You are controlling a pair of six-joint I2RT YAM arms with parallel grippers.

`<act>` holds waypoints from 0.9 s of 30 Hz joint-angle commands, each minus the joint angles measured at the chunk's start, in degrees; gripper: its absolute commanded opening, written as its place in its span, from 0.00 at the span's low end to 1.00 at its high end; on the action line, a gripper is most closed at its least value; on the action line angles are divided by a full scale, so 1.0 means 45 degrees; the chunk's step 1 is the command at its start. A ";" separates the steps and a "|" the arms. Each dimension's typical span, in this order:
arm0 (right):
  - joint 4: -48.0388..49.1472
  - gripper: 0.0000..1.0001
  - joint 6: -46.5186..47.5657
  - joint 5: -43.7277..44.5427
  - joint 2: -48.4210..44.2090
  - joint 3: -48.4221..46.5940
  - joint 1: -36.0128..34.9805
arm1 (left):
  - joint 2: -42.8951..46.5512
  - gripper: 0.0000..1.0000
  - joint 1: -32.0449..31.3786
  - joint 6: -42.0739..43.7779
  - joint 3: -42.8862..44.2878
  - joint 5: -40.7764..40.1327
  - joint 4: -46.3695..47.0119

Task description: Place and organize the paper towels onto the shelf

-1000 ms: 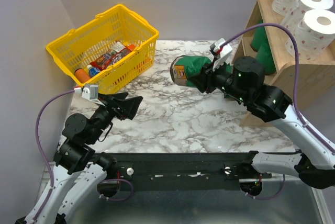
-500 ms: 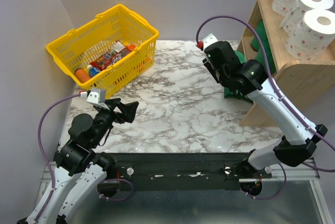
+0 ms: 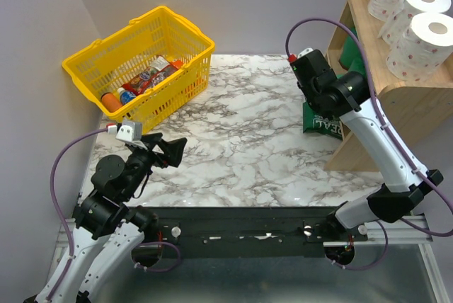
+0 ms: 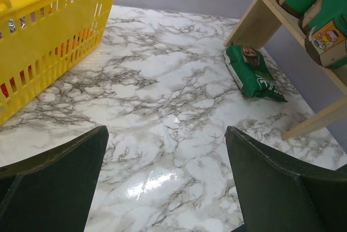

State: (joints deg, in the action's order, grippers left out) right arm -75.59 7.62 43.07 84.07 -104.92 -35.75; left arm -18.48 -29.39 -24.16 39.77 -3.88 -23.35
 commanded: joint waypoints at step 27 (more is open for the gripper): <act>-0.1658 0.60 -0.1477 0.3494 0.0692 0.0738 0.1303 | 0.0454 0.99 -0.0013 0.0272 0.0069 -0.0310 -0.0279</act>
State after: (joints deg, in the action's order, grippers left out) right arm -76.27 2.22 53.58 86.48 -103.02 -31.09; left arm -17.23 -29.39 -23.66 39.77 -4.08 -23.66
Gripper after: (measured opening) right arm 0.571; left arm 0.988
